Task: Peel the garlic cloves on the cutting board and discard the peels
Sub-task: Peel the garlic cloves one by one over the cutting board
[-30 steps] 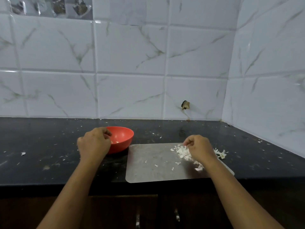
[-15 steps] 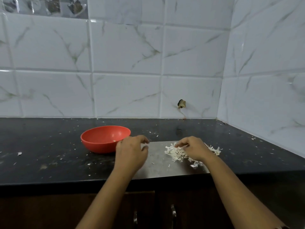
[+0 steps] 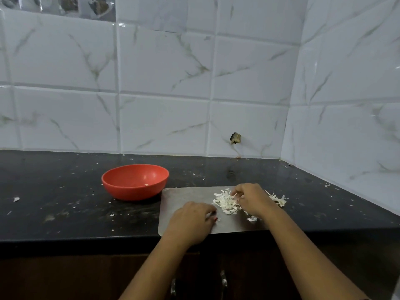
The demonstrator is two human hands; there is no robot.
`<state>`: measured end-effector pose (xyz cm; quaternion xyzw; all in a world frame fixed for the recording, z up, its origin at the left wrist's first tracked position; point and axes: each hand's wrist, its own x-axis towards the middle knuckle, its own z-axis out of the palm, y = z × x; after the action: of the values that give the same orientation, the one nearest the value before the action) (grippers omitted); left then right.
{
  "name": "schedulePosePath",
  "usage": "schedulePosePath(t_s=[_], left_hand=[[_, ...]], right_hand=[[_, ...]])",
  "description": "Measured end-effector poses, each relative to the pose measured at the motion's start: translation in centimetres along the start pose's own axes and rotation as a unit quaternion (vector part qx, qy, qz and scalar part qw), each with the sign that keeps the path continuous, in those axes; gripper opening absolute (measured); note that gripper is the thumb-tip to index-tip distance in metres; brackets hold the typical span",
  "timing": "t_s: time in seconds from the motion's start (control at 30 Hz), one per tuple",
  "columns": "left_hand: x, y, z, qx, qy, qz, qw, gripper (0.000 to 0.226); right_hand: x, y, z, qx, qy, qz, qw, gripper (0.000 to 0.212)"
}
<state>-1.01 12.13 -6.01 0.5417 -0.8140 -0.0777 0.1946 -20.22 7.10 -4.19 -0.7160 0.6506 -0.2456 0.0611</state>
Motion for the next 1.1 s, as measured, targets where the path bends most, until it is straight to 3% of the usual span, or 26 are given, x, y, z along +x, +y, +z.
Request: schedulePosePath(t_s=[0.33,0.43,0.53,0.63,0.73,0.87,0.97,1.1], left_hand=[[0.3,-0.9,0.6,0.019,0.057,-0.033,0.998,0.037],[0.1,-0.8,0.4,0.048,0.056,-0.058,0.996,0.038],[0.1,-0.9,0.0,0.07,0.048,-0.077,0.993,0.04],[0.1,-1.3,-0.6,0.054,0.04,-0.092,0.993,0.039],[0.1,-1.9,-1.2,0.03,0.042,-0.109,0.993,0.037],[-0.1,-2.7,-1.7,0.016,0.035,-0.134,0.99,0.038],[-0.3,-2.9,-2.0,0.016,0.006,-0.134,0.991,0.038],[-0.2,-2.4,-2.0,0.04,-0.043,-0.102,0.993,0.04]], right_hand=[[0.4,-0.5,0.4,-0.099,-0.028,-0.017,0.995,0.021],[0.1,-0.4,0.2,-0.032,0.016,0.018,0.999,0.002],[-0.4,-0.9,0.2,-0.012,0.101,0.015,0.995,0.01],[-0.6,-2.3,0.5,0.027,0.132,-0.008,0.991,0.011],[-0.8,-4.6,1.6,0.149,0.103,-0.038,0.983,0.007],[-1.9,-7.3,4.2,0.365,-0.015,-0.015,0.931,0.005],[-1.6,-6.7,4.7,0.41,-0.014,0.016,0.912,0.008],[-0.7,-4.3,3.4,0.386,0.039,0.038,0.921,0.008]])
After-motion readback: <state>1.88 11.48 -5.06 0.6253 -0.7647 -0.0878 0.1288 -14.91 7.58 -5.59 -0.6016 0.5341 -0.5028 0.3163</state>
